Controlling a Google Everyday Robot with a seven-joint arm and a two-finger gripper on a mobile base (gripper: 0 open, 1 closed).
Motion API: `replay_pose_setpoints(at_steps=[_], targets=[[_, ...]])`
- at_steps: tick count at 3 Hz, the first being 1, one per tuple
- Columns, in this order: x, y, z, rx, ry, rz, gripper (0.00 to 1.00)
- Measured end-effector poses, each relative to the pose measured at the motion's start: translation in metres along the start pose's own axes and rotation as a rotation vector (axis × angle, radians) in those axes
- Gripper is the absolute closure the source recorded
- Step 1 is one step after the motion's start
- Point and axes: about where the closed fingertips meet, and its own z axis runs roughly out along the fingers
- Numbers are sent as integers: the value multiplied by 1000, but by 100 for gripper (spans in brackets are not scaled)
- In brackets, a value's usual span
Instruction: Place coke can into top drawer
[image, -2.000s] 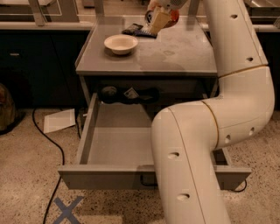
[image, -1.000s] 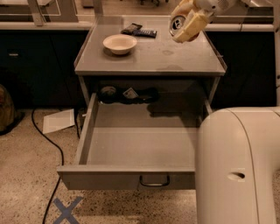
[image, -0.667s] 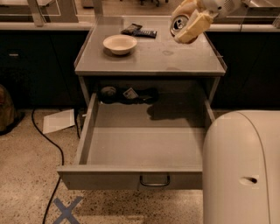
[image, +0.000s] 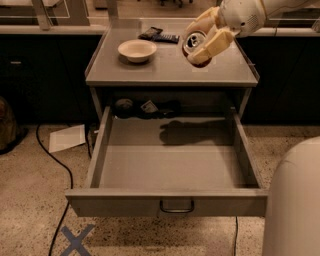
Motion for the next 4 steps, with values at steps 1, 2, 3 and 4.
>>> replay_pose_setpoints(at_steps=[1,2,3,4], targets=[[10,7,22,-40,-3,34,100],[10,5,23,-35,-6,35,100],[26,5,31,-21,-14,79,100],[40,18,28,27,-48,149,100]])
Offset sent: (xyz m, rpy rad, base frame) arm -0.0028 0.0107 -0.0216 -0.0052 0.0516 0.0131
